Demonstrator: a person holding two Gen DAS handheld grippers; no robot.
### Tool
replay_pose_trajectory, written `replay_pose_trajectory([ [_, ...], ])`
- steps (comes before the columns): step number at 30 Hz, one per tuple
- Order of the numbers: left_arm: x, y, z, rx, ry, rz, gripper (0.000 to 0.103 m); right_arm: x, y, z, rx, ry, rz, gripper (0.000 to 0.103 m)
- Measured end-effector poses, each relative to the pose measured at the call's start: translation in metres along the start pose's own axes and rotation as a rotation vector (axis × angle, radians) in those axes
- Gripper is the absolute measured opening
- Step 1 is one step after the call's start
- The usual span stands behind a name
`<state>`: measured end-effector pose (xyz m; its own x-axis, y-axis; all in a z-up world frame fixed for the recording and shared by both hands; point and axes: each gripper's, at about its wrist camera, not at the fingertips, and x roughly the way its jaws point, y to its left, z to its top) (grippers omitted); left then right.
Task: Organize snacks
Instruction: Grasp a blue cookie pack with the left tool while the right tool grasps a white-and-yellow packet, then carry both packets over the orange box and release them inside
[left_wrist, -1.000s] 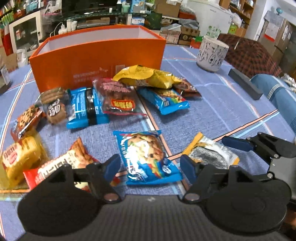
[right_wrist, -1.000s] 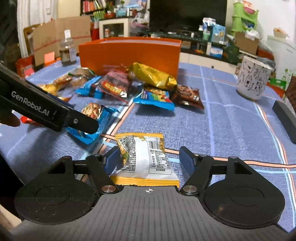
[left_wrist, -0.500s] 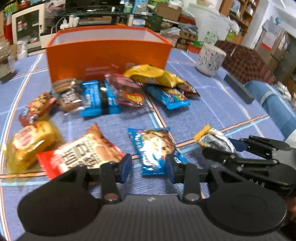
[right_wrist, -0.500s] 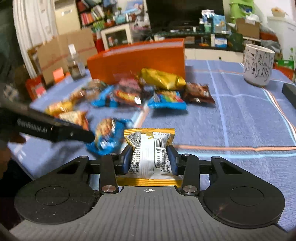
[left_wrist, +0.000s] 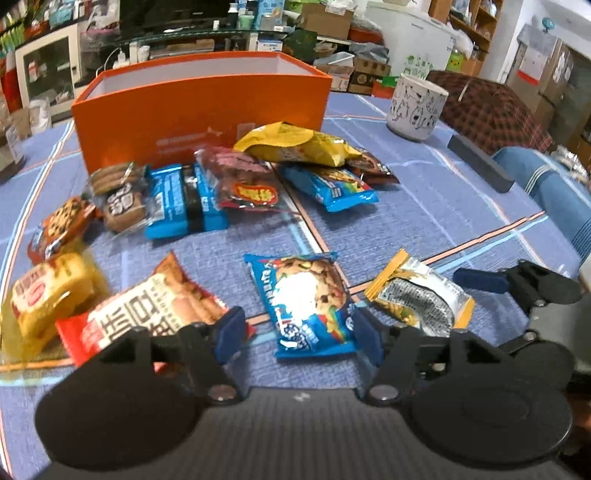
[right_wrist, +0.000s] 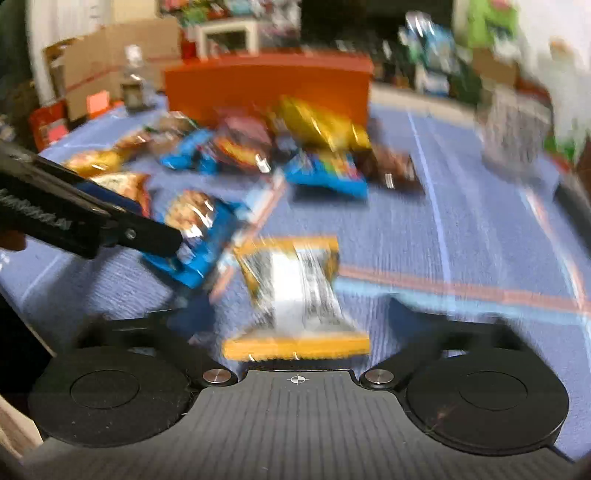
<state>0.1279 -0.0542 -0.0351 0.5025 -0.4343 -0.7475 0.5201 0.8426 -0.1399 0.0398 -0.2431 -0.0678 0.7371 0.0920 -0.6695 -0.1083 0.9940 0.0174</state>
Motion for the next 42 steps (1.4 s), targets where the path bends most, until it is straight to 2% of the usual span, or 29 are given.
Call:
replay_pose_trajectory([
  [5,0.010,-0.007,0.002,0.016,0.008,0.003,0.065,0.005,0.000,-0.015,-0.014,-0.085,-0.017,0.097],
  [7,0.012,-0.008,0.002,0.021,0.013,0.001,0.065,0.008,-0.004,-0.008,-0.031,-0.040,-0.001,0.095],
  [8,0.013,-0.008,0.002,0.024,0.012,0.001,0.065,0.008,-0.004,-0.001,-0.035,-0.007,-0.005,0.090],
  [9,0.014,-0.008,0.002,0.024,0.013,0.002,0.065,0.004,-0.005,0.004,-0.038,-0.027,-0.017,0.066],
  [10,0.015,-0.009,0.003,0.022,0.013,0.001,0.065,-0.001,-0.006,0.006,-0.046,-0.073,-0.028,0.049],
  [13,0.021,-0.009,0.005,0.008,0.013,-0.006,0.065,0.007,-0.001,0.006,-0.088,-0.061,-0.036,0.046],
  [16,0.024,-0.014,0.004,0.045,0.010,0.016,0.066,0.012,0.001,0.003,-0.087,-0.050,-0.031,0.044],
  [17,0.024,-0.015,0.004,0.055,0.010,0.018,0.060,0.013,-0.002,0.003,-0.069,-0.045,-0.019,0.044],
  [18,0.023,-0.015,0.004,0.059,0.010,0.013,0.048,0.014,-0.007,0.003,-0.034,-0.043,0.006,0.033],
  [19,0.022,-0.013,0.005,0.057,0.017,0.009,0.048,0.010,-0.008,0.002,-0.016,-0.046,0.022,0.027],
  [21,0.019,-0.008,0.006,0.031,0.034,-0.026,0.045,0.007,-0.005,0.003,-0.020,-0.038,0.036,0.022],
  [23,0.008,-0.002,0.007,0.006,0.029,-0.058,0.045,0.002,0.000,0.004,-0.001,-0.045,0.079,0.021],
  [26,-0.018,0.004,0.016,0.007,-0.030,-0.062,0.045,-0.017,0.004,0.016,0.005,-0.106,0.109,0.021],
  [29,-0.036,0.022,0.046,-0.013,-0.081,-0.078,0.045,-0.026,0.001,0.045,0.023,-0.178,0.139,0.022],
  [34,-0.037,0.055,0.125,-0.031,-0.184,-0.015,0.045,-0.010,-0.010,0.125,-0.016,-0.288,0.136,0.022],
  [37,-0.014,0.077,0.174,-0.068,-0.198,-0.014,0.045,0.025,-0.019,0.185,-0.038,-0.312,0.119,0.022],
  [39,0.009,0.084,0.199,-0.066,-0.195,0.026,0.045,0.053,-0.022,0.217,-0.059,-0.306,0.099,0.022],
  [42,0.042,0.095,0.222,-0.063,-0.173,0.045,0.043,0.096,-0.023,0.246,-0.068,-0.270,0.097,0.022],
])
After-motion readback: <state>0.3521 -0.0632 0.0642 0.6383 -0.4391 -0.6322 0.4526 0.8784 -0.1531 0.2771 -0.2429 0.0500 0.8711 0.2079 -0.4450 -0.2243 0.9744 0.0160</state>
